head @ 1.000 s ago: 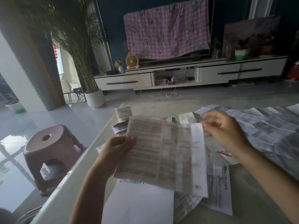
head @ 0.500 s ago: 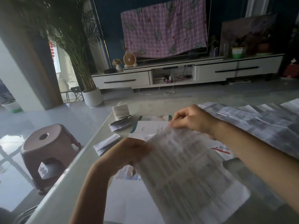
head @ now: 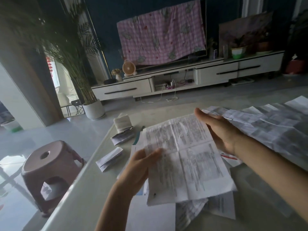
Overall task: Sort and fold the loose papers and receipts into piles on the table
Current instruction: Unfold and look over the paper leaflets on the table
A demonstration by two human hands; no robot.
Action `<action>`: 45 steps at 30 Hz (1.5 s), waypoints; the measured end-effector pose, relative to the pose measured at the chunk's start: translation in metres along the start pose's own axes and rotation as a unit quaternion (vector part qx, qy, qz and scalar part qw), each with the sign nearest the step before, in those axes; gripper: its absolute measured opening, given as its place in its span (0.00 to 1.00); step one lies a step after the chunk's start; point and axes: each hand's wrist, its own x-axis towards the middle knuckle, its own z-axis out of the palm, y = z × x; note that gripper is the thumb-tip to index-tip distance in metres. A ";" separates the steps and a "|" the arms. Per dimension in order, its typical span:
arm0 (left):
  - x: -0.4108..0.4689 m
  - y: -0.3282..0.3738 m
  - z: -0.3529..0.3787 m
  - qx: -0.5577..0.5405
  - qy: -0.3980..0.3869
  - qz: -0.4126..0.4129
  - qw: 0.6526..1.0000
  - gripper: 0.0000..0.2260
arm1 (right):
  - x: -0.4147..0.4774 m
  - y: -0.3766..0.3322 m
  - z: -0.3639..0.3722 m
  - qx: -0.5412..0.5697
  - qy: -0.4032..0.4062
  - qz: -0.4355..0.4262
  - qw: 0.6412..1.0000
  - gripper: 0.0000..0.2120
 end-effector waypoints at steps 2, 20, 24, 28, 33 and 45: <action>0.001 -0.001 -0.002 0.007 0.008 0.010 1.000 0.06 | -0.010 0.006 -0.005 -0.015 -0.092 0.090 0.992 0.22; 0.012 -0.001 -0.021 -0.018 -0.035 0.043 0.998 0.05 | -0.031 0.008 -0.029 -0.082 -0.222 0.068 0.969 0.22; 0.008 0.003 -0.023 0.057 -0.075 0.038 0.995 0.11 | -0.029 -0.008 -0.021 -0.198 -0.239 0.061 0.949 0.15; 0.006 0.000 -0.008 0.066 -0.097 0.041 0.992 0.06 | -0.029 0.010 0.012 -0.372 -0.278 0.083 0.882 0.17; 0.005 -0.001 -0.006 -0.137 -0.050 -0.009 0.989 0.33 | -0.021 0.023 0.012 -0.199 -0.115 0.017 0.973 0.10; 0.003 -0.013 0.011 0.018 -0.033 0.031 0.999 0.08 | -0.020 0.040 0.010 -0.050 -0.080 0.057 0.994 0.12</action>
